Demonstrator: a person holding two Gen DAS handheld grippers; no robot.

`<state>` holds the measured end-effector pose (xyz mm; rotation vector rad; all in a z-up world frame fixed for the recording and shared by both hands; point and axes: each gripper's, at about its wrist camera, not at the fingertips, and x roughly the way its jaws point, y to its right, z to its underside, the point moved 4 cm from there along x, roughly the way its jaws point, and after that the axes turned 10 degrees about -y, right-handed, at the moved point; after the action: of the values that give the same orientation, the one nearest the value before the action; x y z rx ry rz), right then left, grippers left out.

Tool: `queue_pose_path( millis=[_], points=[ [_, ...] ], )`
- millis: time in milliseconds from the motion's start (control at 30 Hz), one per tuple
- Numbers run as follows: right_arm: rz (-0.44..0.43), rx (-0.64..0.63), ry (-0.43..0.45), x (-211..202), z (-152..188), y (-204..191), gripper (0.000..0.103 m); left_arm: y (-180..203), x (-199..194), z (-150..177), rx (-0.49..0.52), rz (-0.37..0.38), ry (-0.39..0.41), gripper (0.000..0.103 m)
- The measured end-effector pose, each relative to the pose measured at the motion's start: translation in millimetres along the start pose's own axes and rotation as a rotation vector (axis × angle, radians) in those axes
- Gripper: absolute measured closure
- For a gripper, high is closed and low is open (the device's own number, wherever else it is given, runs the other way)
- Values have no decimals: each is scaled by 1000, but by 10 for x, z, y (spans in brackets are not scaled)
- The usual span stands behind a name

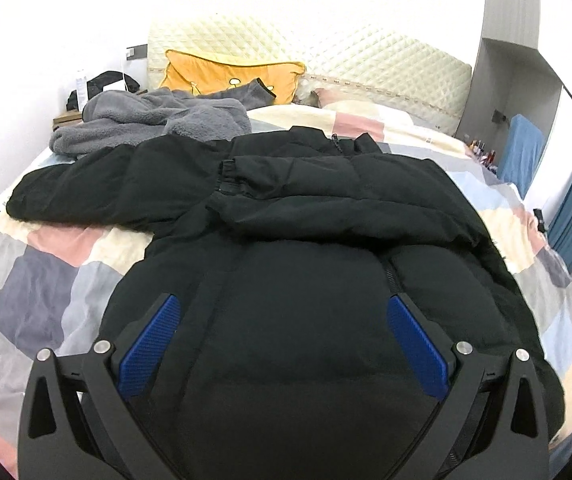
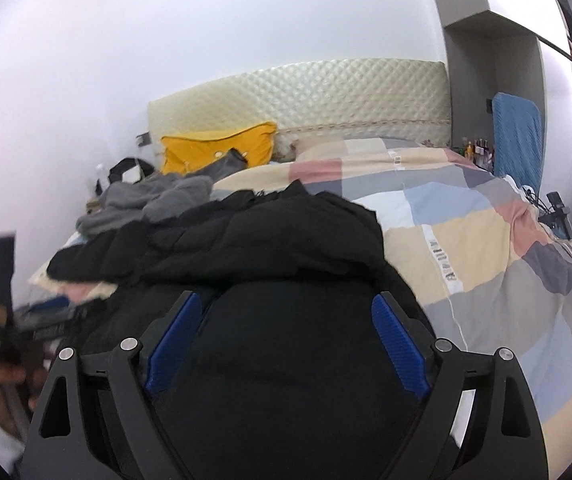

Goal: Fold large clothes
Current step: 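Move the left tool toward the other sleeve of the jacket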

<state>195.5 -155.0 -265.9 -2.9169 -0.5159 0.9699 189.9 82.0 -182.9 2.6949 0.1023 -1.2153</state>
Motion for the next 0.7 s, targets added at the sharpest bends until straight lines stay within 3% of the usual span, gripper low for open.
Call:
queue_pose_path(
  millis=[233,400,600,700],
  points=[
    [4,-15,10,-186,312,-132,10,39,42,19,29,-13,-9,0],
    [27,-29,32,-148,289,-145,10,-61,25,-28,-7,3,-8,0],
    [39,-14,37,-87,290,-62,10,-321,-35,-246,-23,-80,-12,0],
    [31,0,48,-99,294,-32,10,-543,-109,-464,-87,-60,-17,0]
  ],
)
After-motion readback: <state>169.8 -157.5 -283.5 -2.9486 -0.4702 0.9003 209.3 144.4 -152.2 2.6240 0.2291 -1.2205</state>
